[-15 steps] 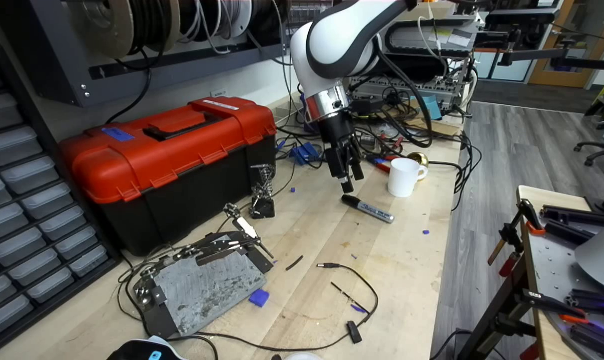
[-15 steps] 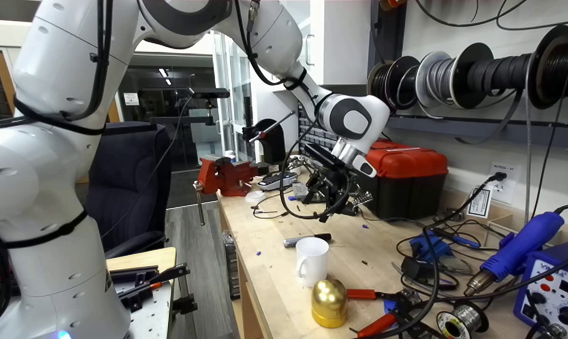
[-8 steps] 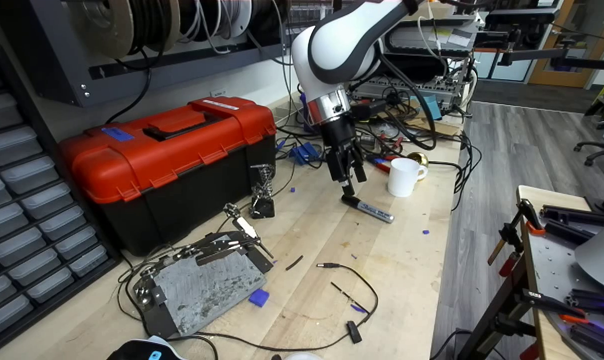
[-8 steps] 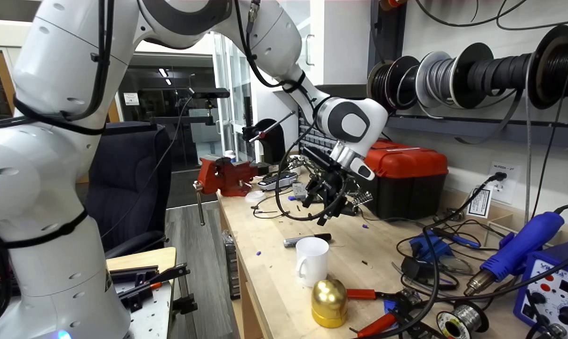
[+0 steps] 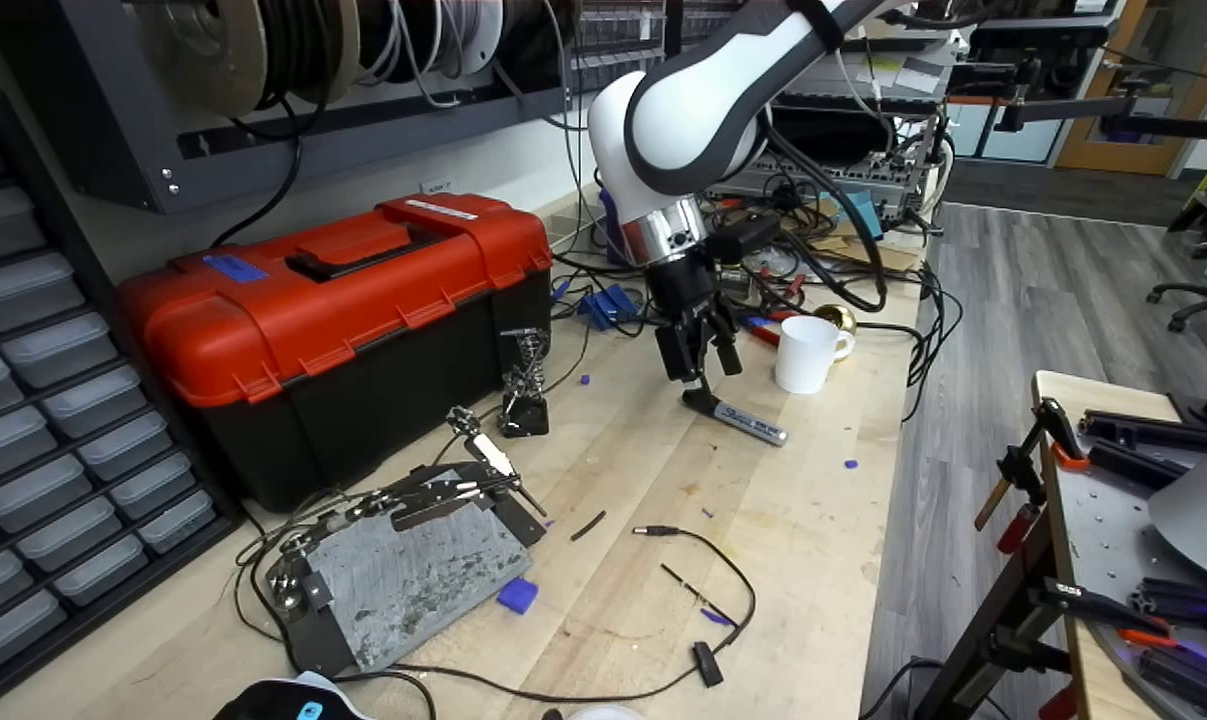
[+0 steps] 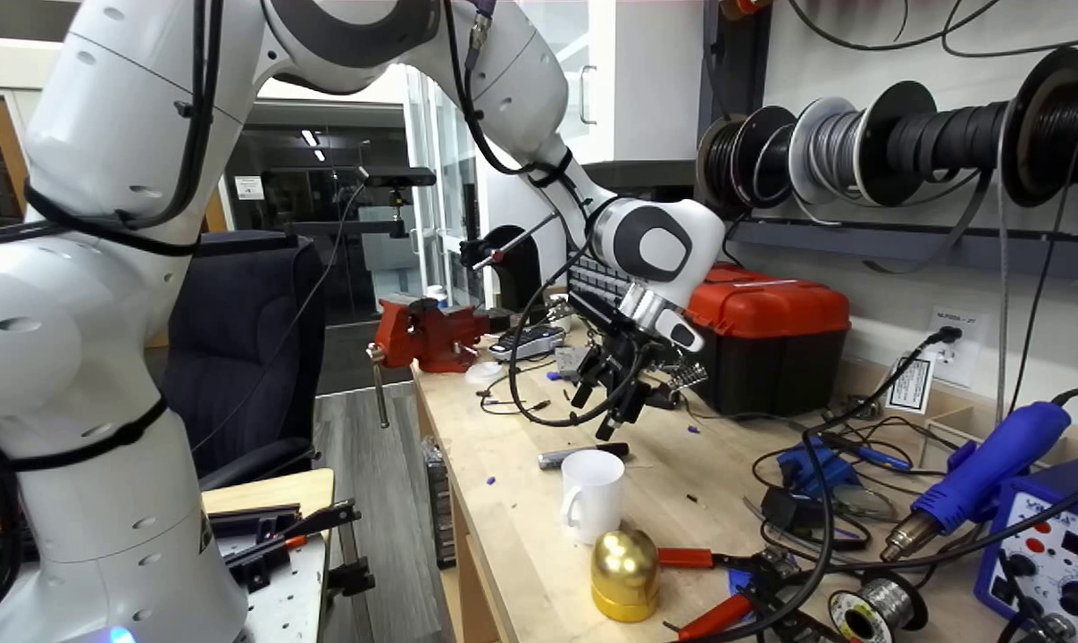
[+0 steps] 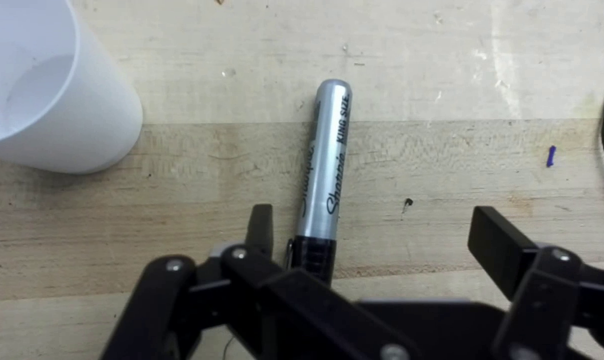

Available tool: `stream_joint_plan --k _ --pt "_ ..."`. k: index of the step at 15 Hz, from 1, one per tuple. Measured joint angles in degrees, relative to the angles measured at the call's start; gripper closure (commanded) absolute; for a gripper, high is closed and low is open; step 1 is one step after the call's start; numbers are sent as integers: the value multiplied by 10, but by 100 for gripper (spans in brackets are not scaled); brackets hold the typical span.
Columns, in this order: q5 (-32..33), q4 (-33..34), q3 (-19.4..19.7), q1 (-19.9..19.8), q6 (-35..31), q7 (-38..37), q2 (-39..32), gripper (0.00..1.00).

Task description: Get the marker from the table and put it in the white mug

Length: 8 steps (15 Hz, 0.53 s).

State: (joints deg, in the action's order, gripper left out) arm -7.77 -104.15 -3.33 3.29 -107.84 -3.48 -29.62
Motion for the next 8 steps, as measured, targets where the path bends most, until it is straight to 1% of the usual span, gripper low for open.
stream_joint_plan --k 8 --pt "16 -6 5 4 -3 -23 -12 0"
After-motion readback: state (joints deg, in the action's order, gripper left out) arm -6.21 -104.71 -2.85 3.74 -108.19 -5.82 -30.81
